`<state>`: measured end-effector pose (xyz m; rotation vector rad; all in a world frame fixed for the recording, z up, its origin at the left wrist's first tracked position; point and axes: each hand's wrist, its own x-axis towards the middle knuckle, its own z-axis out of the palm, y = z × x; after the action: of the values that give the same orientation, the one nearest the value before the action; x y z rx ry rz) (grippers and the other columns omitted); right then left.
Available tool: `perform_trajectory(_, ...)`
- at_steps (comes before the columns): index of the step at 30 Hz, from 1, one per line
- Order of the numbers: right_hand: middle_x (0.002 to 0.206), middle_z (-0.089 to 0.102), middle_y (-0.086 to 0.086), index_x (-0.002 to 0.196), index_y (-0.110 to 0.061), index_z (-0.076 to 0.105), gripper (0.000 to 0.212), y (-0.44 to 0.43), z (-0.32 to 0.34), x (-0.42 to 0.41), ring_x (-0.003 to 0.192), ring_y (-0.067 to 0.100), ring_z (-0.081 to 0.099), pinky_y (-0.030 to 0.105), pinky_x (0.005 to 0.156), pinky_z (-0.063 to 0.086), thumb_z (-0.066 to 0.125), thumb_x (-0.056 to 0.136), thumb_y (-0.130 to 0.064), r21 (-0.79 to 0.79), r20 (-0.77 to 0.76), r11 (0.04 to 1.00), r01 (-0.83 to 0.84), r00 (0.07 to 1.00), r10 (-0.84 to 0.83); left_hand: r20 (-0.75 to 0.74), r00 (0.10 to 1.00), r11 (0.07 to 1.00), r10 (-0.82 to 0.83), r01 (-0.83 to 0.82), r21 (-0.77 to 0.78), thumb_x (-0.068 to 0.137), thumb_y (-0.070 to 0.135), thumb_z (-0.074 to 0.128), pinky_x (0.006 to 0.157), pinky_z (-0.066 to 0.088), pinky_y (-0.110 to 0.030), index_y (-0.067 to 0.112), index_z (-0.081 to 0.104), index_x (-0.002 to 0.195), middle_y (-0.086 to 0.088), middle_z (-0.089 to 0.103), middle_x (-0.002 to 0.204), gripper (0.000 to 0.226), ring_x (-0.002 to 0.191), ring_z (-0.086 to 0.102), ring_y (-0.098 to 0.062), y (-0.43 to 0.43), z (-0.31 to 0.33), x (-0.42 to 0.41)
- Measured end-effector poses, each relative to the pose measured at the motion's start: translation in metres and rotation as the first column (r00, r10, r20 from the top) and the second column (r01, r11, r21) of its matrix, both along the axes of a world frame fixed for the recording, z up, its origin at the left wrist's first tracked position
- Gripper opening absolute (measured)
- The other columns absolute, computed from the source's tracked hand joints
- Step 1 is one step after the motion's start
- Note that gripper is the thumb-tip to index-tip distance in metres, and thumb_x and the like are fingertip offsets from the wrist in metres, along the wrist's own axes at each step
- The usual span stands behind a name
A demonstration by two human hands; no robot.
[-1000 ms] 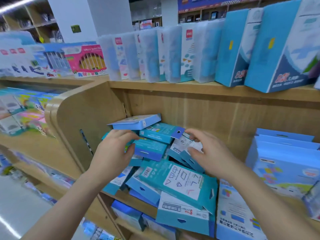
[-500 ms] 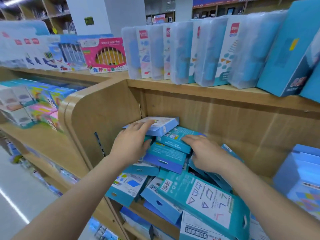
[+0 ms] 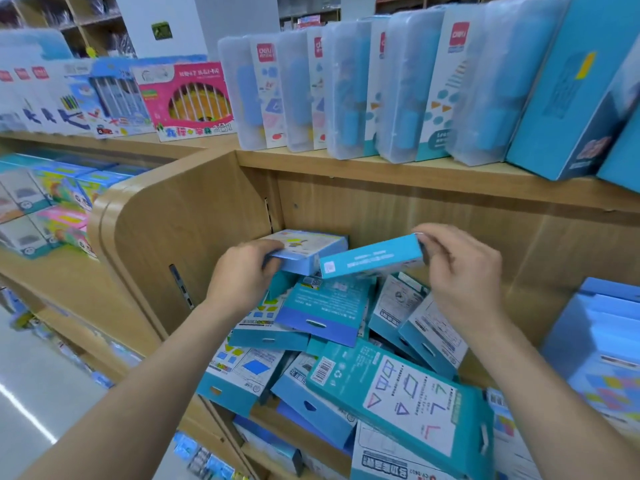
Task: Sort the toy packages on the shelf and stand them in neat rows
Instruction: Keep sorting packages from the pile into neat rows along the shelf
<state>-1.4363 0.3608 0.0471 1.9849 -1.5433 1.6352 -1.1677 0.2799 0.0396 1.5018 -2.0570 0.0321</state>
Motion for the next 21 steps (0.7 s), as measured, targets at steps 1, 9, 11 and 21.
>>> perform_trajectory(1, 0.084, 0.067, -0.006, 0.095, -0.015, 0.068, 0.019, 0.009, 0.0, -0.002, 0.077, 0.008, 0.059, 0.023, 0.064, 0.049, 0.052, 0.093, -0.005, 0.002, 0.093, 1.0, -0.01, 0.996, 0.01, 0.0, 1.0, 1.0, 0.004, -0.004, 0.004, 0.091, 0.015, 0.057, 0.084, 0.048, -0.036, 0.018, 0.066, 0.118, -0.005, 0.067, 0.119, 0.029, 0.106, 0.06, -0.028, -0.001, -0.002, 0.0)
perform_trajectory(9, 0.073, 0.064, -0.022, 0.075, -0.037, 0.061, 0.02, 0.041, -0.016, -0.004, 0.067, -0.002, 0.055, 0.018, 0.062, 0.043, 0.052, 0.085, -0.023, 0.067, 0.543, 0.997, 0.04, 0.837, -0.07, -0.43, 0.903, 0.993, 0.019, -0.068, -0.099, 0.097, 0.028, 0.049, 0.055, 0.038, -0.024, 0.02, 0.06, 0.082, 0.005, 0.06, 0.071, 0.02, 0.066, 0.053, -0.004, 0.013, 0.031, 0.0)
perform_trajectory(11, 0.073, 0.065, -0.021, 0.073, -0.042, 0.061, 0.02, 0.047, -0.012, -0.003, 0.067, -0.001, 0.057, 0.018, 0.062, 0.045, 0.052, 0.083, -0.027, 0.075, 0.577, 0.997, 0.035, 0.814, -0.071, -0.495, 0.869, 0.988, 0.021, -0.094, -0.123, 0.097, 0.03, 0.048, 0.055, 0.04, -0.025, 0.014, 0.059, 0.085, 0.004, 0.061, 0.074, 0.023, 0.067, 0.054, -0.003, 0.024, 0.043, 0.002)
perform_trajectory(21, 0.056, 0.065, -0.022, 0.071, -0.024, 0.064, 0.027, 0.062, -0.011, -0.009, 0.049, -0.006, 0.054, 0.009, 0.05, 0.043, 0.056, 0.092, -0.009, 0.136, 0.756, 0.986, -0.093, 0.653, -0.043, -0.759, 0.649, 0.997, 0.054, -0.07, 0.011, 0.098, 0.03, 0.048, 0.05, 0.051, -0.018, 0.008, 0.059, 0.094, 0.011, 0.066, 0.077, 0.025, 0.065, 0.064, 0.008, 0.074, 0.059, 0.013)
